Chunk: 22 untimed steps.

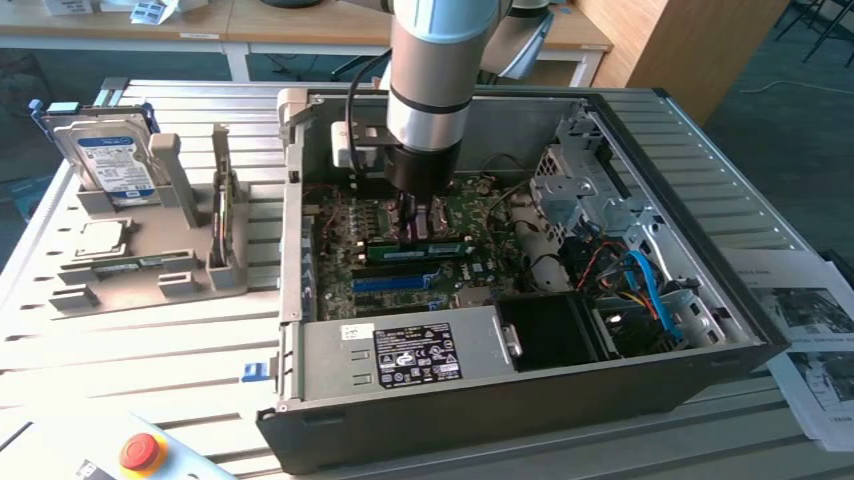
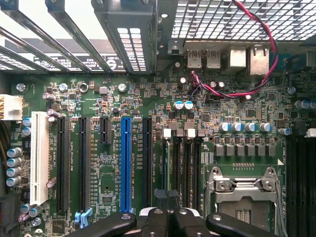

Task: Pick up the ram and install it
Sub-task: 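Press down the ram until it locks into place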

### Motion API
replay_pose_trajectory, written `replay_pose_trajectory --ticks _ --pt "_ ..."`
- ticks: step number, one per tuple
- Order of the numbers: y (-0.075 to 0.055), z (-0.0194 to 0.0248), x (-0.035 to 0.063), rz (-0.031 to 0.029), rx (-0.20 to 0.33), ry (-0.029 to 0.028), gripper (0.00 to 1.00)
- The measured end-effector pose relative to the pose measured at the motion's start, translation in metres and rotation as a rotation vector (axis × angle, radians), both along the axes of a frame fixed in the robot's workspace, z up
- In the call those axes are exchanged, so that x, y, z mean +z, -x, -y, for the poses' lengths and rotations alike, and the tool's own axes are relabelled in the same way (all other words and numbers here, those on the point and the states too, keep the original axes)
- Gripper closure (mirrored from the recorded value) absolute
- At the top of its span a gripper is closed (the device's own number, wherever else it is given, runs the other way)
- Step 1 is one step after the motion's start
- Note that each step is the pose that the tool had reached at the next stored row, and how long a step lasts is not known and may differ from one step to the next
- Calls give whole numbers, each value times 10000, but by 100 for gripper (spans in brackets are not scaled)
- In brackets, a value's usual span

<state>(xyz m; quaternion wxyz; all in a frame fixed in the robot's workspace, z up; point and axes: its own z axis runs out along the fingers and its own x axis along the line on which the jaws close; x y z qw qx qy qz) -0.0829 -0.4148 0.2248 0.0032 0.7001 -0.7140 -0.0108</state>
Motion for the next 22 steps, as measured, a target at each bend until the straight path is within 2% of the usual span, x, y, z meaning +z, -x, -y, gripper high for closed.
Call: replay_pose_trajectory --ticks 22 --pt "-2 0 -20 10 0 -13 90"
